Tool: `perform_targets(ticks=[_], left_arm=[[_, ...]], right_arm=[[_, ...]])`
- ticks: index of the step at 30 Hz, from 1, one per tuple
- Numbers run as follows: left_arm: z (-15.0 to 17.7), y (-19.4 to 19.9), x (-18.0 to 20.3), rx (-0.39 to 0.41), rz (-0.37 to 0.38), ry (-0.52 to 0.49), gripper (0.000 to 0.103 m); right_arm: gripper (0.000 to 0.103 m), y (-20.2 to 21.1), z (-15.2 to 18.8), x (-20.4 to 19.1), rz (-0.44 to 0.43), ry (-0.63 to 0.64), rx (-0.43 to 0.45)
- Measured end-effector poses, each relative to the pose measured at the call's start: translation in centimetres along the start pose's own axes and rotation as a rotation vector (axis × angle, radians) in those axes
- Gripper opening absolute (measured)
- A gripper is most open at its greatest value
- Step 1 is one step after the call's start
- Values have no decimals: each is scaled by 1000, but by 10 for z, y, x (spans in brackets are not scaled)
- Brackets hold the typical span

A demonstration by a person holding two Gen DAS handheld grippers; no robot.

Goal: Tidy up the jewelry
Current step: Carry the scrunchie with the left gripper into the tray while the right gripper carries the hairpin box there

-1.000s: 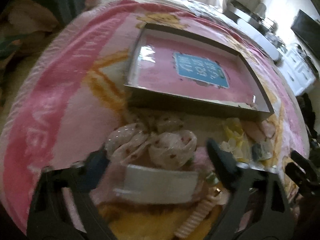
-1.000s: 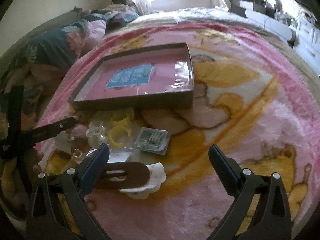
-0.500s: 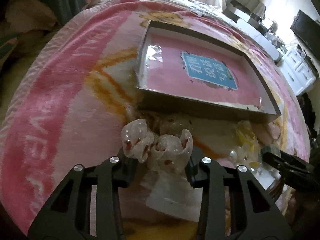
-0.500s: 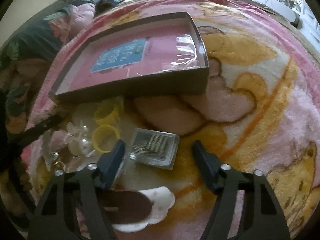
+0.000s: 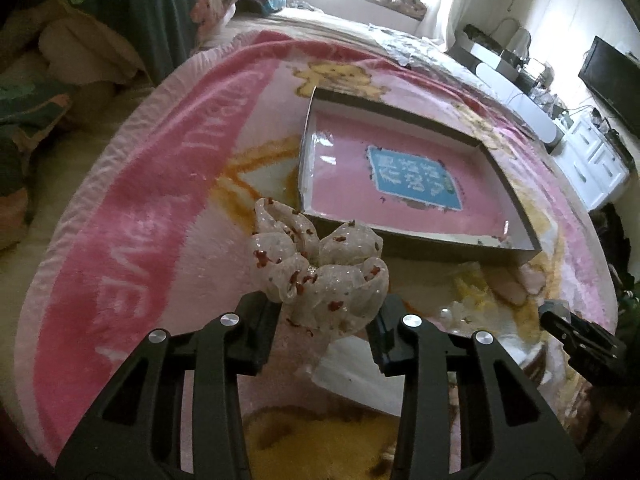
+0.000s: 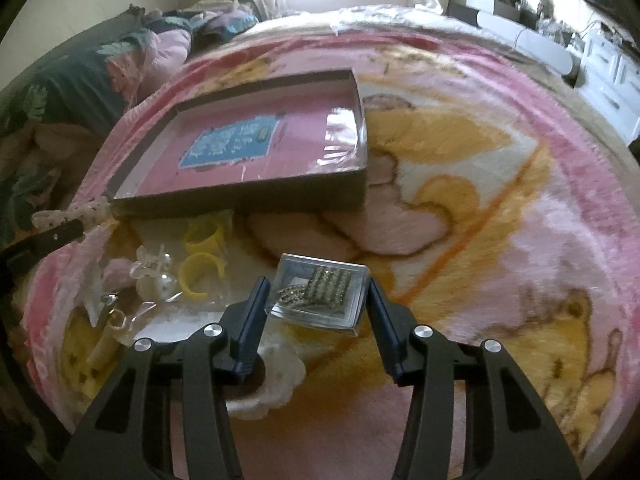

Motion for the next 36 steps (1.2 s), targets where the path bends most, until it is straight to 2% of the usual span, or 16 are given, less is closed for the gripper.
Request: perform_targets(ticks=[10, 20, 28, 36], left_arm=[[5, 32, 31, 43, 37, -52, 30], [3, 43, 75, 71, 62, -118, 30], [-7, 39, 100, 87, 53, -157, 30], [-18, 24, 107, 88, 27, -165, 30]], right_arm=[[48, 51, 4, 6, 16, 18, 103], [48, 85, -2, 19, 28, 32, 173], [48, 87, -29, 19, -3, 62, 207], [48, 71, -59, 9, -45, 104, 222]])
Point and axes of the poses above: each gripper's, at about its wrist camera, not at the fingertips, and y roughly against the way its jaws point, x to its right, z to its underside, the point moved 2 cm from there along -y, roughly the way its jaws point, and after that the axes turned 12 degrees about y, right-handed, at the moved point
